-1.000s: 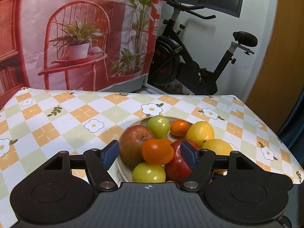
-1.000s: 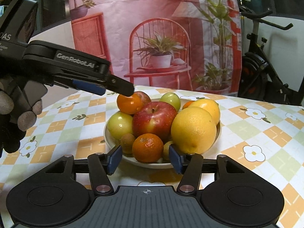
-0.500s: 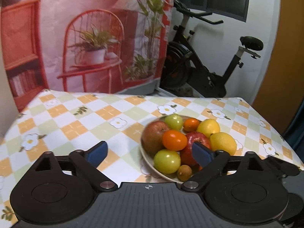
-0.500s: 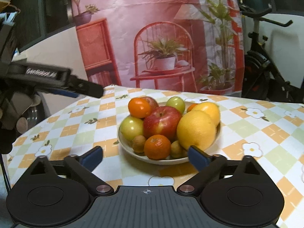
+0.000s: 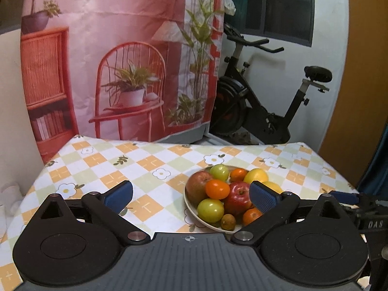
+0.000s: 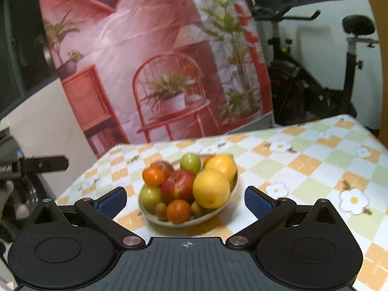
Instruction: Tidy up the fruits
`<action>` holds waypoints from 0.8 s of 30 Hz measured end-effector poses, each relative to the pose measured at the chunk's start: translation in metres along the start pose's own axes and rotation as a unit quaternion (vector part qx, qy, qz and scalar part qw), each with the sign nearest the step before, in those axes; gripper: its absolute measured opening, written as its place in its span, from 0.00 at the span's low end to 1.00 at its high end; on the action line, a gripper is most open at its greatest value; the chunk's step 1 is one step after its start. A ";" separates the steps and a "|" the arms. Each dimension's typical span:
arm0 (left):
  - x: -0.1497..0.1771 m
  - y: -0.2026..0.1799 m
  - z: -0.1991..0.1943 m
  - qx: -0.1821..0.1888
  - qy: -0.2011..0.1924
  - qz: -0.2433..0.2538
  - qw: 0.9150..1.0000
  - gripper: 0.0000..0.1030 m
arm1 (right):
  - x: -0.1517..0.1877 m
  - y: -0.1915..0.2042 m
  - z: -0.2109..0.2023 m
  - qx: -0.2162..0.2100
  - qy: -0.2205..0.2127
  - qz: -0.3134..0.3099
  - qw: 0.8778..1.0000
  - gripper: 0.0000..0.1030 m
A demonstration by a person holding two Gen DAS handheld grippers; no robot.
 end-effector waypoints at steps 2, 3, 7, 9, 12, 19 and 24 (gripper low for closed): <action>-0.005 0.000 -0.013 0.001 -0.010 0.000 1.000 1.00 | -0.009 0.007 -0.013 0.001 -0.015 -0.006 1.000 1.00; -0.008 -0.001 -0.020 0.000 -0.015 0.000 1.000 1.00 | -0.013 0.011 -0.019 0.002 -0.020 -0.009 1.000 1.00; -0.021 -0.004 -0.049 -0.019 -0.035 0.008 0.999 1.00 | -0.031 0.030 -0.043 0.007 -0.038 -0.023 0.999 1.00; -0.027 -0.006 -0.065 -0.028 -0.046 0.014 0.998 1.00 | -0.039 0.039 -0.055 0.009 -0.043 -0.028 0.999 1.00; -0.032 -0.010 -0.085 -0.039 -0.057 0.022 0.997 1.00 | -0.049 0.053 -0.070 0.014 -0.046 -0.042 0.998 1.00; -0.035 -0.018 -0.113 -0.074 -0.073 0.048 0.993 1.00 | -0.059 0.079 -0.092 0.027 -0.049 -0.072 0.996 1.00; -0.034 -0.019 -0.121 -0.074 -0.073 0.051 0.993 1.00 | -0.060 0.089 -0.096 0.033 -0.048 -0.085 0.995 1.00</action>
Point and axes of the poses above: each gripper's, at about its wrist camera, not at the fingertips, and z roughly the way its jaws point, y to its left, x to its underside, the point moved 6 cm from there along z, roughly the way its jaws point, and after that the axes turned 6 degrees about -x, right-handed, at the moved point
